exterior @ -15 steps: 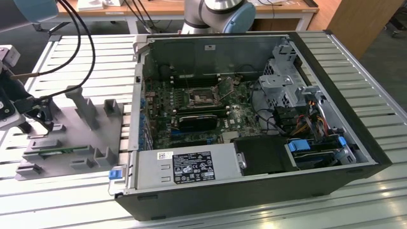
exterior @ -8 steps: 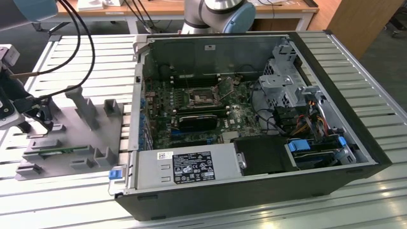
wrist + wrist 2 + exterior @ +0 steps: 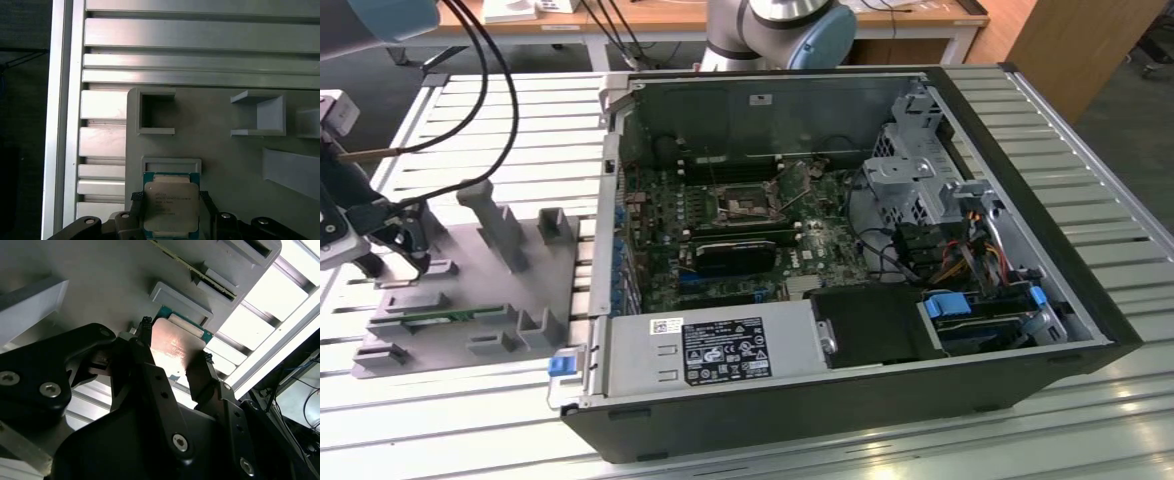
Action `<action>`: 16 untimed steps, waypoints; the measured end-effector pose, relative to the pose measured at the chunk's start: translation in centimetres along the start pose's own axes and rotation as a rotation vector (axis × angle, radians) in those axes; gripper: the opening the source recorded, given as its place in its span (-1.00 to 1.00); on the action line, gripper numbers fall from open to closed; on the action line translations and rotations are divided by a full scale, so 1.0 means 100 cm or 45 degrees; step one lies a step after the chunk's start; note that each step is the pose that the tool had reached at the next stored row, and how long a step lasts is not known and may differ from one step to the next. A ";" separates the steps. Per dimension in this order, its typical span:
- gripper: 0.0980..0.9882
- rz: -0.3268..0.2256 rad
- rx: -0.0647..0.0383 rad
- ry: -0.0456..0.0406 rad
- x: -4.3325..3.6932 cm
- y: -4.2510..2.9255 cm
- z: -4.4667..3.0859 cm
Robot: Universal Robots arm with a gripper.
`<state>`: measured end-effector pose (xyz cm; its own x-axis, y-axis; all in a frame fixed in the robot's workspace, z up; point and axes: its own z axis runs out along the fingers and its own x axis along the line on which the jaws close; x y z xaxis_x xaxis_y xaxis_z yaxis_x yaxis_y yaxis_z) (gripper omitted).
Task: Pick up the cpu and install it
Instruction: 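Pick up the cpu and move it towards the insertion slot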
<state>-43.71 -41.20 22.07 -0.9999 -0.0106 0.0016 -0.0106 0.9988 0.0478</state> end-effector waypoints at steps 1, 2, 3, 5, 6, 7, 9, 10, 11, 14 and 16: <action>-0.03 0.000 0.000 0.000 0.0000 0.0000 -0.0003; -0.03 0.000 0.000 0.000 0.0000 0.0000 -0.0006; -0.03 0.000 0.000 0.000 0.0000 0.0000 -0.0008; -0.03 0.000 0.000 0.000 0.0000 0.0000 -0.0012; -0.03 0.000 0.000 0.000 0.0000 0.0001 -0.0013; -0.03 0.000 0.000 0.000 0.0000 0.0001 -0.0016; -0.03 0.000 0.000 0.000 0.0000 0.0001 -0.0022; -0.03 0.000 0.000 0.000 0.0000 0.0001 -0.0023; -0.03 0.000 0.000 0.000 0.0000 0.0001 -0.0024; -0.03 0.000 0.000 0.000 0.0000 0.0002 -0.0029; -0.03 0.000 0.000 0.000 0.0000 0.0002 -0.0033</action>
<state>-43.71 -41.20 22.40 -0.9999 -0.0108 0.0017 -0.0107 0.9988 0.0478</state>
